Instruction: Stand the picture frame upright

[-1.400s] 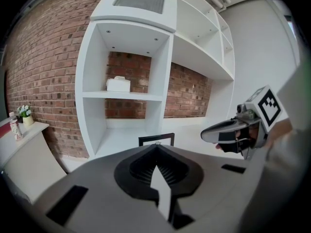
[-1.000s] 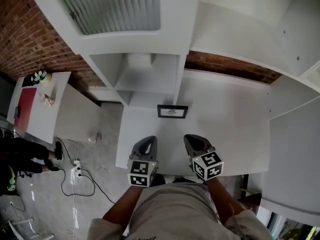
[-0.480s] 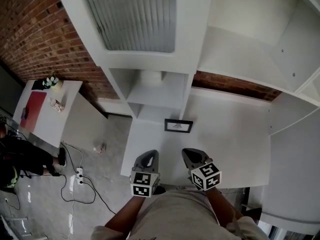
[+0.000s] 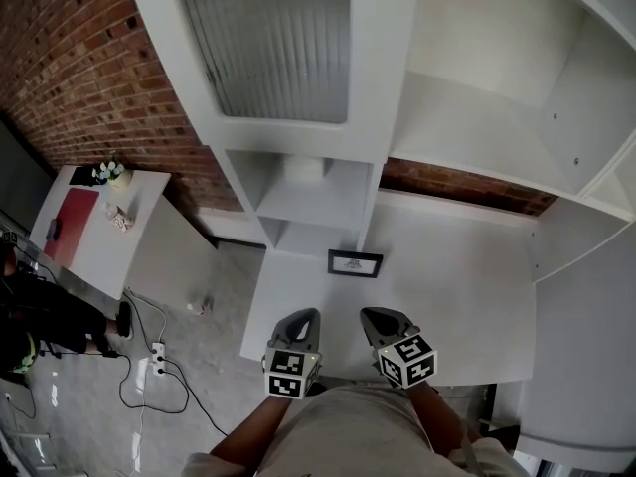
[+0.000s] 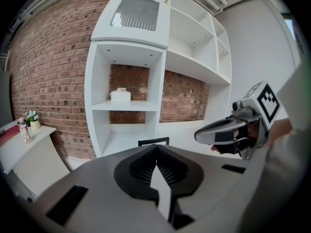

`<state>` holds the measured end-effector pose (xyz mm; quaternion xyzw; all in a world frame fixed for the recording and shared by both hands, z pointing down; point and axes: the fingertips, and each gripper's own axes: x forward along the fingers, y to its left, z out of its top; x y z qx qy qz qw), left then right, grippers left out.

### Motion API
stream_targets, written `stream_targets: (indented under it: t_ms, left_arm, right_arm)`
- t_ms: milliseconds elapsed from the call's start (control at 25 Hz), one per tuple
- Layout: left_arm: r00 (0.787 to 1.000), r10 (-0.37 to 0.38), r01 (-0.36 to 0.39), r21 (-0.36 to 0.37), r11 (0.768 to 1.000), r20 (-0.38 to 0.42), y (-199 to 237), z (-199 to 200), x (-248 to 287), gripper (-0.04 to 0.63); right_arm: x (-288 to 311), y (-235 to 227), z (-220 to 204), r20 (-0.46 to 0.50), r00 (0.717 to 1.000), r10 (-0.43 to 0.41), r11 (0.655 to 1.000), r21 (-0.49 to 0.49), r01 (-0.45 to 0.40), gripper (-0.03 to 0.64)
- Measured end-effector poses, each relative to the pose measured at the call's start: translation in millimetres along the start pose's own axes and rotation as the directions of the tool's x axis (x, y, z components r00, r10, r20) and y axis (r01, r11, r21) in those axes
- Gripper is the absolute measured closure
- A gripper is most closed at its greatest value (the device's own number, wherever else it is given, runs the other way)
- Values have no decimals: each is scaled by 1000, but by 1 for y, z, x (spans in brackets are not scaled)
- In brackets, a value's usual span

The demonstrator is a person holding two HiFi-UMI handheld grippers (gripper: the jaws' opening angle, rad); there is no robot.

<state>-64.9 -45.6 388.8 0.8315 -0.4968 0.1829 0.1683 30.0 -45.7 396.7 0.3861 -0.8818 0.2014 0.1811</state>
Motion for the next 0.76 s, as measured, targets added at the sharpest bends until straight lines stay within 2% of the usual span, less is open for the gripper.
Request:
stream_targets:
  t_ms: [760]
  left_arm:
    - [1000, 0, 0, -1, 1000, -8, -14, -1, -9, 580]
  right_arm:
    - [-7, 10, -6, -21, 999, 38, 999, -27, -39, 589]
